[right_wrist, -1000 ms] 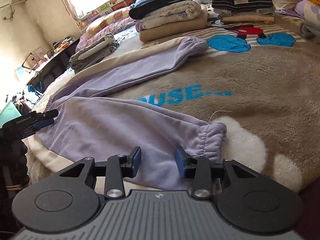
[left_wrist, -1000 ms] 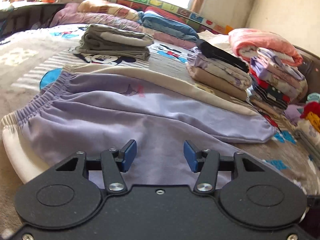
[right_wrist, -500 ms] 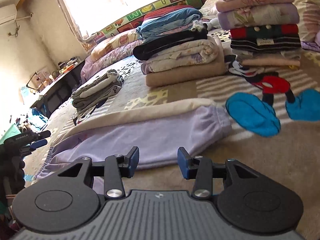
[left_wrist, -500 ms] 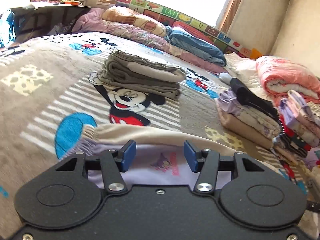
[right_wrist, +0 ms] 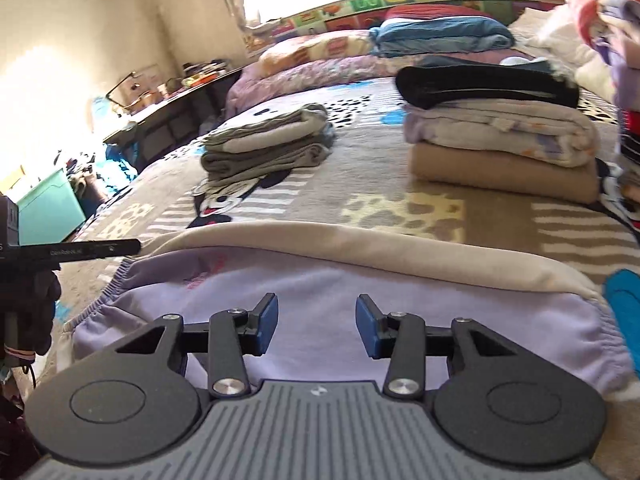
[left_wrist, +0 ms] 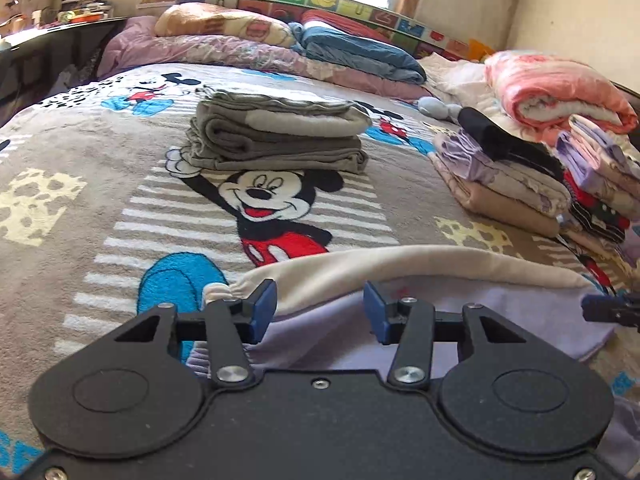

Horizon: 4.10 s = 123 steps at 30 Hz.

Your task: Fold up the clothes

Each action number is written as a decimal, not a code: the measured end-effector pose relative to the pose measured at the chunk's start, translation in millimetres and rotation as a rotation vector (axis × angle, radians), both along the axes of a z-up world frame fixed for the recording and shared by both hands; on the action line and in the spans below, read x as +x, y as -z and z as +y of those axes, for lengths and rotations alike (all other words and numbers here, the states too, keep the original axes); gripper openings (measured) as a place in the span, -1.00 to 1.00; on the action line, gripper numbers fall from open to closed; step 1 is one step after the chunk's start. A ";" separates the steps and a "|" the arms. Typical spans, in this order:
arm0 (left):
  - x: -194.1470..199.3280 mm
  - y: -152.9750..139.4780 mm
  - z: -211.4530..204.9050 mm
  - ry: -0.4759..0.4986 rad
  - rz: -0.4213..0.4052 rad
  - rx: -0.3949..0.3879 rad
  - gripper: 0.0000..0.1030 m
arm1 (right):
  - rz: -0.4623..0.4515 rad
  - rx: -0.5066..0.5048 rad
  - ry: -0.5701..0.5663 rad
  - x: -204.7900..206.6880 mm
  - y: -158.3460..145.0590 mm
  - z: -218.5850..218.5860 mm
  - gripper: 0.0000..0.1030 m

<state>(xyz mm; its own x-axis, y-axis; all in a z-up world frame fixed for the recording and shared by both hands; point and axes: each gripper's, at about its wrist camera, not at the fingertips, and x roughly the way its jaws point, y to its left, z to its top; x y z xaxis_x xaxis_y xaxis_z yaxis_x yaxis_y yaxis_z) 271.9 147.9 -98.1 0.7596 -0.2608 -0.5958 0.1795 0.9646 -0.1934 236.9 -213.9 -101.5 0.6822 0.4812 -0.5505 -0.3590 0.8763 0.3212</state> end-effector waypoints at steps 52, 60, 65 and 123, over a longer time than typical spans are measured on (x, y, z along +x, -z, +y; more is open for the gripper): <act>45.5 38.6 20.6 -0.112 0.114 -0.058 -0.10 | 0.208 -0.005 -0.202 173.9 38.8 144.6 -0.94; 28.2 10.8 13.9 -0.021 0.003 -0.059 -0.05 | 0.033 -0.014 -0.147 119.0 -10.8 83.0 -0.48; 17.8 9.4 -18.6 0.142 -0.018 0.043 -0.05 | -0.023 -0.139 -0.234 42.2 -8.3 84.0 -0.43; 44.2 40.9 19.4 -0.119 0.100 -0.225 0.02 | 0.019 -0.268 0.199 22.8 44.7 -126.8 0.18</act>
<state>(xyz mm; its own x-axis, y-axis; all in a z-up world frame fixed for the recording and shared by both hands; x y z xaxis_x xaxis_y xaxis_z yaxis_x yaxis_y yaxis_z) 316.1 167.4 -139.1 0.7334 -0.3072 -0.6064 0.0366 0.9086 -0.4160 259.6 -340.8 -146.2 0.7371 0.1759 -0.6525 -0.1681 0.9829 0.0751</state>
